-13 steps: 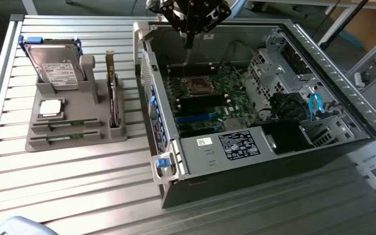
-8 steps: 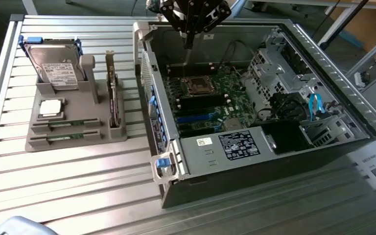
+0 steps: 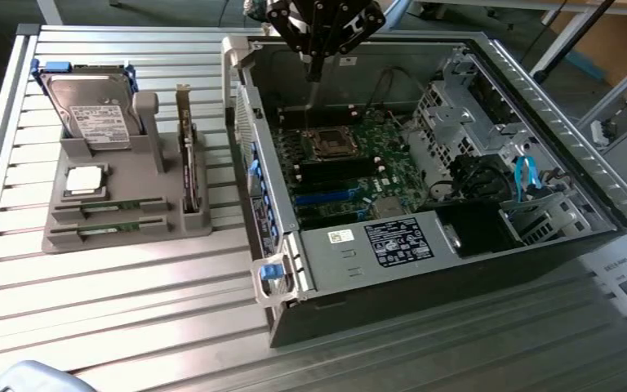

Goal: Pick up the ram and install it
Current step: 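Reach for the ram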

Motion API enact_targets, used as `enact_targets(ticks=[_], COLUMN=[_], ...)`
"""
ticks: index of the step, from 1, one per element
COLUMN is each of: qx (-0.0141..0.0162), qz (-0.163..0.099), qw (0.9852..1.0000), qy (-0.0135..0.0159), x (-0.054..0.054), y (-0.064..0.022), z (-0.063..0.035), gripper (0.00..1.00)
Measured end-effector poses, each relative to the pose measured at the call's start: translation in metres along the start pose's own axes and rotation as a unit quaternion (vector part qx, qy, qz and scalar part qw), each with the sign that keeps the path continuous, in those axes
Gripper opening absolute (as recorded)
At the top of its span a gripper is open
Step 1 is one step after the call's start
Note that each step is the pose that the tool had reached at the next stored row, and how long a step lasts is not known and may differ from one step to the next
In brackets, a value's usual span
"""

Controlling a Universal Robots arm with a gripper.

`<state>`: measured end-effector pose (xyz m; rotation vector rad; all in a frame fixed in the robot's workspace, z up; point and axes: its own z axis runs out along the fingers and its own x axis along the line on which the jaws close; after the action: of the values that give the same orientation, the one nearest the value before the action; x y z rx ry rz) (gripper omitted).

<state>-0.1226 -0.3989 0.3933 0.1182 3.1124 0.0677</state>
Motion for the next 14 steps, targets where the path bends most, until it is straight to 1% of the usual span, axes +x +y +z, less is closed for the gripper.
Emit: enact_targets(ticks=[1, 9, 14], qx=[-0.0001, 0.0, 0.0], qz=[0.0, 0.0, 0.0], qw=[1.0, 1.0, 1.0], qy=[0.0, 0.0, 0.0001], x=[0.001, 0.016, 0.029], y=[-0.0001, -0.0012, -0.0022], z=[0.0, -0.0004, -0.0006], gripper=[0.1, 0.1, 0.1])
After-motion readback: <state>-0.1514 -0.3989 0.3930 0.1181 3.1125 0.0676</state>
